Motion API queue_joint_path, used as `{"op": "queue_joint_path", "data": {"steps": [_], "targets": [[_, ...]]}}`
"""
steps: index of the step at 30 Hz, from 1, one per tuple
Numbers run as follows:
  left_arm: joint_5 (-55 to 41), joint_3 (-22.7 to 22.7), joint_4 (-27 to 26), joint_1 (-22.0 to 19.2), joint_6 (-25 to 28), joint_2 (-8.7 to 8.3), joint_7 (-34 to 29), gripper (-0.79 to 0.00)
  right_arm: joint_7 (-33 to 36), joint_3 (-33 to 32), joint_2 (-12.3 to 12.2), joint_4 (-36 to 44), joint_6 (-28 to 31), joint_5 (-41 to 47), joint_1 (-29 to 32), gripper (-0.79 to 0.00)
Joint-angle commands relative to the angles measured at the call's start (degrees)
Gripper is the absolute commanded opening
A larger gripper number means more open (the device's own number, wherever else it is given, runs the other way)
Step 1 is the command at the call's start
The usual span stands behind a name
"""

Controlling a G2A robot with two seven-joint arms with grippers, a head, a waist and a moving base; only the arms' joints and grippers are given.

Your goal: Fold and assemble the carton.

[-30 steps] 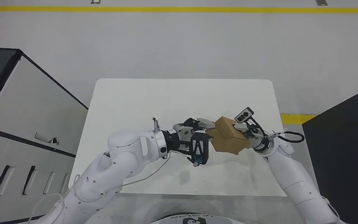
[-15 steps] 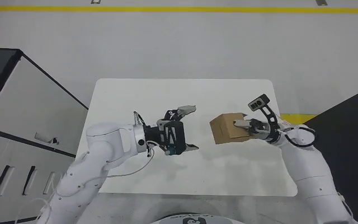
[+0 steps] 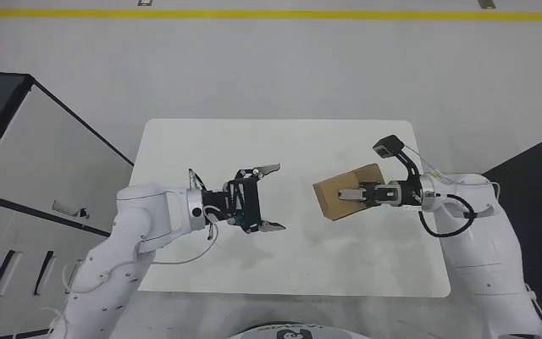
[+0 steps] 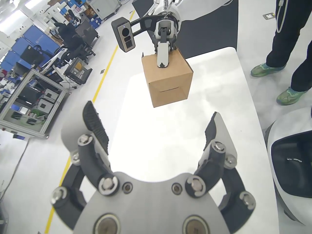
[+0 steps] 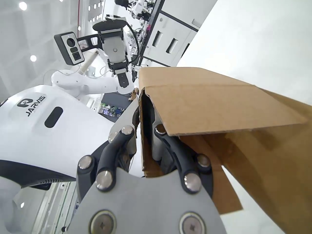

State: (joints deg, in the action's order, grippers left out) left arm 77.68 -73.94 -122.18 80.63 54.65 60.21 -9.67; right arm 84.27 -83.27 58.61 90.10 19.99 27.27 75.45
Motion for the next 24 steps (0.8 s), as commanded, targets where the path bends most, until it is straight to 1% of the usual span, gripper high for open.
{"op": "queue_joint_path", "data": {"steps": [1,2,3,4,6,8,11,14,18,24], "targets": [[-2.6,-0.7,1.3,0.3,0.3,-0.08,1.9,0.000,-1.3,0.1,0.0,2.1,0.7,-0.6,-0.2,-0.785],[-3.8,-1.2,2.0,0.3,0.9,-0.17,2.7,0.000,-1.2,0.1,-0.1,3.6,1.2,-3.0,-0.8,-0.785],[-4.9,-1.9,2.8,0.4,1.4,-0.27,3.3,0.000,-1.1,0.3,-0.4,5.9,1.1,-7.7,-1.9,-0.785],[-5.3,-2.7,3.3,0.4,2.0,-0.40,3.4,0.000,-1.4,0.8,-0.6,7.9,1.4,-10.5,-2.6,-0.785],[-7.6,-4.0,4.5,0.7,3.4,-0.64,4.6,0.000,-2.0,2.2,-0.9,10.3,2.1,-15.2,-4.1,-0.785],[-9.1,-5.7,5.4,1.3,3.4,-1.06,5.3,0.000,-2.3,4.4,-1.4,12.5,2.4,-21.1,-5.7,-0.785],[-10.9,-8.9,6.4,2.7,3.4,-1.97,6.2,0.000,-3.2,8.0,-2.0,15.0,3.2,-28.5,-8.2,-0.785],[-12.5,-11.4,6.5,4.5,3.4,-3.02,7.2,0.000,-4.5,11.5,-2.8,17.1,4.5,-33.8,-10.2,-0.785],[-13.7,-13.9,7.3,5.7,3.4,-4.70,9.0,0.000,-4.5,11.5,-2.8,17.1,4.5,-33.8,-10.2,-0.785],[-14.5,-15.4,7.1,6.4,3.4,-7.79,12.7,0.000,-4.5,11.5,-2.8,17.1,4.5,-33.8,-10.2,-0.785]]}}
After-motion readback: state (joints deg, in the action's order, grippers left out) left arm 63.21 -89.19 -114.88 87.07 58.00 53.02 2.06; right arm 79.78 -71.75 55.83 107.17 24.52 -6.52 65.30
